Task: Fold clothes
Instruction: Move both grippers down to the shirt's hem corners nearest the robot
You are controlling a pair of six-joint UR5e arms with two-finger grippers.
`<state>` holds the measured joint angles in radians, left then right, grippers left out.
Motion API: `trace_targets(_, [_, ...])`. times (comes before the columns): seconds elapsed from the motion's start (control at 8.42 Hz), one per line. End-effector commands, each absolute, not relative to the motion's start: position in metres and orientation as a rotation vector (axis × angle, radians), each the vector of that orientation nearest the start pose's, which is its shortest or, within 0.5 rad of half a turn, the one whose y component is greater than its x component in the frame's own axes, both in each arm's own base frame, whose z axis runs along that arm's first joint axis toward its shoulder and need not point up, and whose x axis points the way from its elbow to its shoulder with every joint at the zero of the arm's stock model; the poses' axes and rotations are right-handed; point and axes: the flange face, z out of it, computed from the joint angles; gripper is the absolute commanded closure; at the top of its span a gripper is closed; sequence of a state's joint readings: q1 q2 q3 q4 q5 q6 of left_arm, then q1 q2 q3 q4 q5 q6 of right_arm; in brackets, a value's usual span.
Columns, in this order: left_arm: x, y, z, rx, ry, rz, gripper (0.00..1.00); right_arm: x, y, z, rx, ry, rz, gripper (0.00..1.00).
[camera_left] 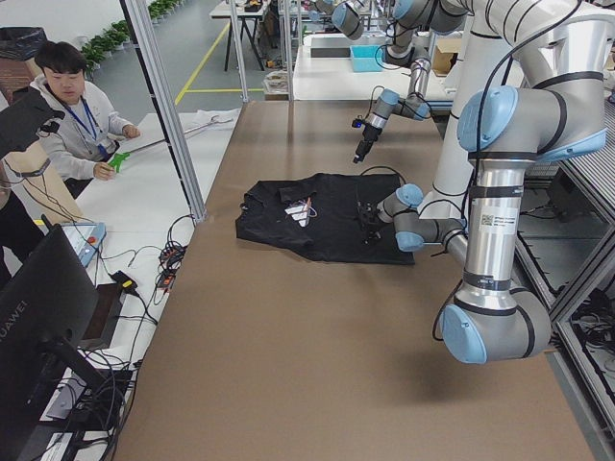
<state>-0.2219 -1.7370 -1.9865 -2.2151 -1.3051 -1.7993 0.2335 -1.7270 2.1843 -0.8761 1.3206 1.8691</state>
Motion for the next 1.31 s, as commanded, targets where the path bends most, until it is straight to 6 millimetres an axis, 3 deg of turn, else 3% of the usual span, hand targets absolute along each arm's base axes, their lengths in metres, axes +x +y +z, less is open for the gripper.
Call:
trace_targets(0.0, [0.474, -0.213, 0.338, 0.180, 1.190, -0.542, 0.00, -0.347, -0.218, 0.389, 0.178, -1.197, 0.593, 0.11])
trace_targets(0.47, [0.474, -0.163, 0.384, 0.142, 1.106, -0.481, 0.00, -0.352, -0.211, 0.391, 0.157, -1.197, 0.595, 0.10])
trace_targets(0.83, [0.472, -0.151, 0.368, 0.118, 1.137, -0.476, 0.00, -0.358, -0.202, 0.389, 0.176, -1.203, 0.591, 0.09])
trace_targets(0.95, [0.475, -0.137, 0.367, 0.143, 1.146, -0.470, 0.03, -0.358, -0.201, 0.389, 0.178, -1.204, 0.594, 0.09])
trace_targets(1.07, [0.478, -0.129, 0.366, 0.152, 1.148, -0.463, 0.13, -0.358, -0.201, 0.390, 0.179, -1.202, 0.590, 0.08])
trace_targets(1.19, [0.479, -0.129, 0.368, 0.154, 1.142, -0.461, 0.17, -0.358, -0.201, 0.390, 0.179, -1.202, 0.590, 0.08])
